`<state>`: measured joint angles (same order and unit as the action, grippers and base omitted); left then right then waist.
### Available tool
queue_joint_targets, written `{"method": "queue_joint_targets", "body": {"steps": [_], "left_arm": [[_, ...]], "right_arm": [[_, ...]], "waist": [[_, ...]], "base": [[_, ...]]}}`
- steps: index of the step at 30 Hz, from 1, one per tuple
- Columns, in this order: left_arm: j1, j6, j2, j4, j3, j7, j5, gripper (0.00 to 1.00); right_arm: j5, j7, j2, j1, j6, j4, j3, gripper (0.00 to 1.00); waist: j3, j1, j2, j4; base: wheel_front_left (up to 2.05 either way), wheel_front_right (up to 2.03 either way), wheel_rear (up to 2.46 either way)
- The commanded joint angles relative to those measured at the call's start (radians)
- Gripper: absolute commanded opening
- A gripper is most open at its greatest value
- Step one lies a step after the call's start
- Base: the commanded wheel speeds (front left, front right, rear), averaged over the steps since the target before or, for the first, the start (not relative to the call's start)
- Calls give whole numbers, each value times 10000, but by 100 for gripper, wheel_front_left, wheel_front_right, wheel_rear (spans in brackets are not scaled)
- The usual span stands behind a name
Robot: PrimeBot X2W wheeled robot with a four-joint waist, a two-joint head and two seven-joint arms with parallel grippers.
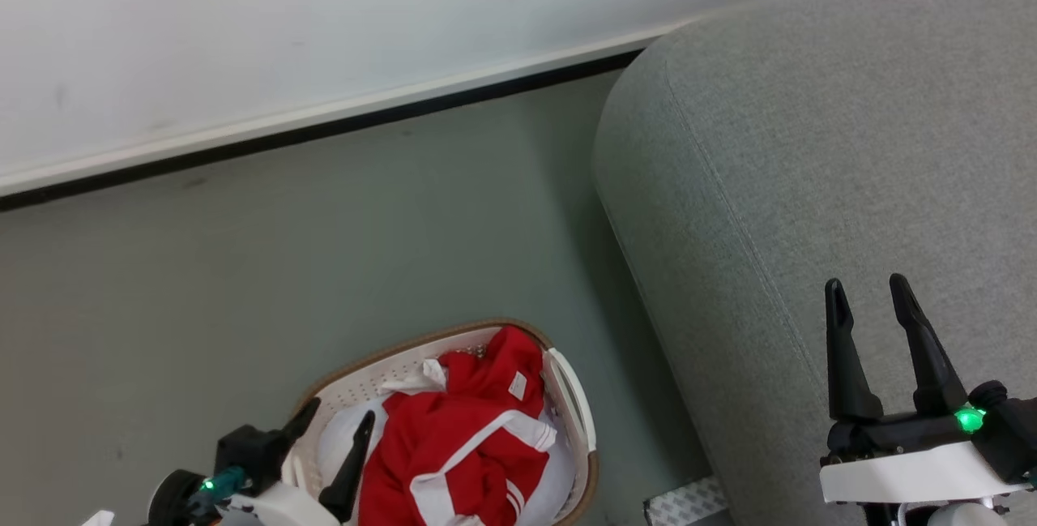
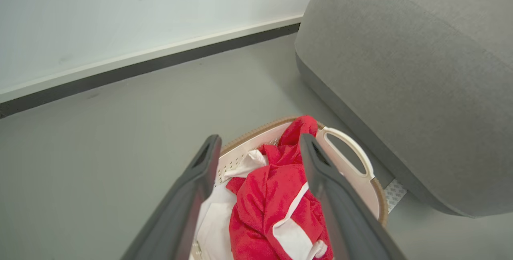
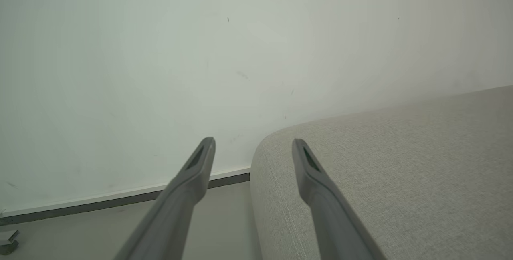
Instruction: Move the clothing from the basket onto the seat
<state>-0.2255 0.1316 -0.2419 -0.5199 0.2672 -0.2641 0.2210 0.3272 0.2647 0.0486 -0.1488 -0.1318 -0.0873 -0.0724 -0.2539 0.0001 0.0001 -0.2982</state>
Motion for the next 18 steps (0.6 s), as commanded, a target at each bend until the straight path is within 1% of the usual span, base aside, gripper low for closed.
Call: {"method": "queue_joint_targets", "body": {"steps": [1, 7, 12, 18], "left_arm": [[-241, -18, -162, -319, 221, -3, 209, 100], [-1317, -18, -610, -2042, 1831, 225, 1085, 100], [-2049, -18, -1013, -2877, 3280, 520, 1881, 100], [-2933, -18, -1607, -3533, 5052, 1348, 2806, 100]], "right_arm": [[114, -4, 34, -160, 21, 120, 28, 100], [342, -5, 34, -494, 21, 561, 206, 100], [531, -5, 33, -711, 21, 931, 395, 100], [708, -5, 30, -1062, 21, 1448, 447, 100]], "waist": [[-425, -1, -1, -253], [-1224, -1, -1, -552], [-1870, -1, -1, -698], [-2868, -1, -1, -878]], "base": [[0, 0, 0], [0, 0, 0], [0, 0, 0], [0, 0, 0]]}}
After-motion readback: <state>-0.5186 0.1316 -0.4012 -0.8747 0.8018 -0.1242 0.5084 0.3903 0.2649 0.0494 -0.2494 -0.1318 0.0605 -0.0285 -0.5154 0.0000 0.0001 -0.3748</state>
